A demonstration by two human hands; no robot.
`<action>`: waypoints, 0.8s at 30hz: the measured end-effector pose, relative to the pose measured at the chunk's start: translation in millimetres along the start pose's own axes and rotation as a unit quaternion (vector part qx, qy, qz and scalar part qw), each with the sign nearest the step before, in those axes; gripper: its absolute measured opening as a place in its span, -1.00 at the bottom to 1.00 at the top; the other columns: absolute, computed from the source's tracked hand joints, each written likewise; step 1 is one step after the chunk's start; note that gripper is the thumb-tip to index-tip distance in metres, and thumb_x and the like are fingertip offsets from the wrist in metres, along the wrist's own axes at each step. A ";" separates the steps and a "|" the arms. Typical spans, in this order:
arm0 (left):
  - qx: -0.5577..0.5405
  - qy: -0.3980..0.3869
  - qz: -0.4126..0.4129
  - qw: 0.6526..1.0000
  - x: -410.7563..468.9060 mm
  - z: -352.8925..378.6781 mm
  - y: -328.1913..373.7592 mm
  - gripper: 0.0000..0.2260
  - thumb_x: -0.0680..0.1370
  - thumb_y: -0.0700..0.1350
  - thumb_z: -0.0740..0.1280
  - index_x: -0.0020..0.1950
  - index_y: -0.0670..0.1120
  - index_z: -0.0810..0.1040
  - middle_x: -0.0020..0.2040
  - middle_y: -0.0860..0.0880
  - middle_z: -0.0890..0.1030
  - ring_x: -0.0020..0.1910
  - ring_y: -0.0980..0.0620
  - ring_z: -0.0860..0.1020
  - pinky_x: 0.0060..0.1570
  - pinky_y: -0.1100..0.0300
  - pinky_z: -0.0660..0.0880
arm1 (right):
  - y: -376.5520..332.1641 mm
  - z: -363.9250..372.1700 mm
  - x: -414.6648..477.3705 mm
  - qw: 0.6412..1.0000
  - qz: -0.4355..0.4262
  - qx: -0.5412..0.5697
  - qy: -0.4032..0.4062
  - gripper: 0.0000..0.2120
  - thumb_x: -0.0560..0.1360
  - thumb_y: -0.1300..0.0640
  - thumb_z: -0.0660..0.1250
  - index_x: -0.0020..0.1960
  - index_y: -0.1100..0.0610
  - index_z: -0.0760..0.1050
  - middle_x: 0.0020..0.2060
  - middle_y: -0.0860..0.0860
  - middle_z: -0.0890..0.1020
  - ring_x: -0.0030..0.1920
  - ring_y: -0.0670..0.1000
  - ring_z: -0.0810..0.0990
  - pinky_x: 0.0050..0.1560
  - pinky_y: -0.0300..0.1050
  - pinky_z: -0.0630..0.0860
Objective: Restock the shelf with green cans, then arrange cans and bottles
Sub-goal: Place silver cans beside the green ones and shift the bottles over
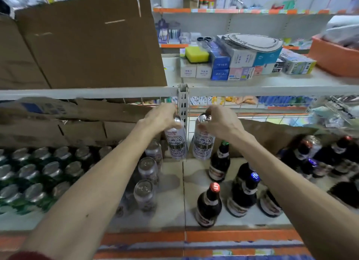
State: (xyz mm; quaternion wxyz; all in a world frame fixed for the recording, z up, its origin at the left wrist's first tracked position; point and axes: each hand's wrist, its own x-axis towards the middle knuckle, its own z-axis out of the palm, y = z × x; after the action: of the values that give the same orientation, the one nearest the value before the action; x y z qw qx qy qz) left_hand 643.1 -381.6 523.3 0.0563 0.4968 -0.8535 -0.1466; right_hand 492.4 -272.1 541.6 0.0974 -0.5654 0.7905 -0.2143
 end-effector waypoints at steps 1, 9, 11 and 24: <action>0.004 -0.004 -0.001 1.000 0.3 7.9 -1.6 -0.53 0.40 0.11 0.52 0.20 -0.12 0.59 0.18 -0.08 0.63 0.09 -0.09 0.62 0.15 -0.08 0.54 | 3.4 4.9 -0.7 1.000 0.008 0.005 -0.005 -0.65 0.41 0.01 0.50 0.05 0.21 0.53 -0.10 0.13 0.64 -0.11 0.15 0.61 -0.03 0.10 0.60; 0.053 -0.034 -0.006 0.998 1.4 49.0 -5.6 -0.76 0.43 0.08 0.47 -0.01 -0.02 0.62 -0.02 -0.04 0.65 -0.10 -0.10 0.59 -0.14 0.06 0.49 | 30.7 35.8 -1.7 0.999 0.027 0.006 -0.018 -0.61 0.46 -0.04 0.44 0.15 0.17 0.46 0.06 0.13 0.61 0.00 0.19 0.58 0.01 0.11 0.56; 0.069 -0.030 -0.008 0.997 2.2 54.9 -4.7 -0.79 0.44 0.07 0.46 -0.03 -0.01 0.61 -0.03 -0.04 0.64 -0.11 -0.11 0.56 -0.16 0.07 0.43 | 36.6 42.6 0.7 0.999 0.035 0.012 -0.020 -0.60 0.46 -0.04 0.44 0.16 0.16 0.45 0.07 0.13 0.61 0.02 0.21 0.58 0.02 0.09 0.56; 0.046 -0.036 -0.003 0.998 24.9 94.6 -23.7 -0.76 0.47 0.04 0.44 0.04 -0.05 0.53 0.03 -0.09 0.56 0.03 -0.12 0.52 0.00 -0.05 0.55 | 53.0 100.1 27.8 0.997 0.067 0.019 -0.042 -0.65 0.47 0.08 0.31 0.17 0.22 0.35 -0.07 0.16 0.62 -0.05 0.26 0.60 -0.17 0.00 0.46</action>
State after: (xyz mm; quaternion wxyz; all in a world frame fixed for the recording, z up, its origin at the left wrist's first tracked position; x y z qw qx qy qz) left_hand 627.6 -395.7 424.9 0.0020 0.4954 -0.8596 -0.1252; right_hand 477.3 -306.8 431.2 0.1554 -0.5175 0.8179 -0.1979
